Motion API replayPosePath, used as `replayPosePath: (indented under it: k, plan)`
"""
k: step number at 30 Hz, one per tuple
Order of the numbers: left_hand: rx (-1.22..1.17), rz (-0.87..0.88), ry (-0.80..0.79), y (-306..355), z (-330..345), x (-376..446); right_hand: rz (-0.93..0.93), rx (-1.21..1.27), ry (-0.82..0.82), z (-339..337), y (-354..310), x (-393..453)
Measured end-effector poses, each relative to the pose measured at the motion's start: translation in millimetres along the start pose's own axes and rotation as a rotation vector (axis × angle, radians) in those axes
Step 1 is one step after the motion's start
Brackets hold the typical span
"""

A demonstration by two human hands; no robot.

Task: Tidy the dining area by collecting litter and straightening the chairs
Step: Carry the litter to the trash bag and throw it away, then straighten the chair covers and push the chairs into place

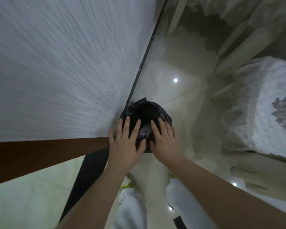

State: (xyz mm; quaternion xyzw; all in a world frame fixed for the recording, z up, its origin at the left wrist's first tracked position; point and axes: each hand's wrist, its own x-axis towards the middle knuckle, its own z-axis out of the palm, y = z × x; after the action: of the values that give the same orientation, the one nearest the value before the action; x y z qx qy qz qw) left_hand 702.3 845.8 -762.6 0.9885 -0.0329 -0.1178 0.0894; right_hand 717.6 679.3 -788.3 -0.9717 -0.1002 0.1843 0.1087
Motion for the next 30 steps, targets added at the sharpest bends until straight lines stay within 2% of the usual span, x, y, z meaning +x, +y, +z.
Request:
replayPosePath:
  k: [3, 8, 15, 18, 22, 25, 30]
  plan:
    - [0.04, 0.005, -0.05, 10.5, -62.3, -29.3, 0.01, 0.008, -0.014, -57.1, -12.6, -30.1]
    - [0.052, 0.046, -0.04, 26.7, -163.0, -72.1, 0.031, 0.07, -0.005, -161.8, -44.9, -93.2]
    - [0.002, 0.125, 0.004, 42.4, -261.9, -119.2, 0.005, 0.073, 0.096, -247.6, -83.9, -160.6]
    - [0.011, 0.221, 0.085, 47.4, -302.2, -127.8, -0.012, 0.055, 0.137, -279.1, -96.0, -177.8]
    - [0.017, 0.34, 0.137, 63.9, -347.4, -130.0, 0.061, 0.023, 0.239, -314.9, -98.7, -208.7]
    - [-0.027, 0.399, 0.128, 97.1, -373.3, -123.4, 0.115, 0.028, 0.305, -339.1, -86.8, -230.2]
    - [-0.073, 0.612, 0.131, 166.1, -399.2, -122.3, 0.292, 0.021, 0.423, -373.8, -52.5, -279.2]
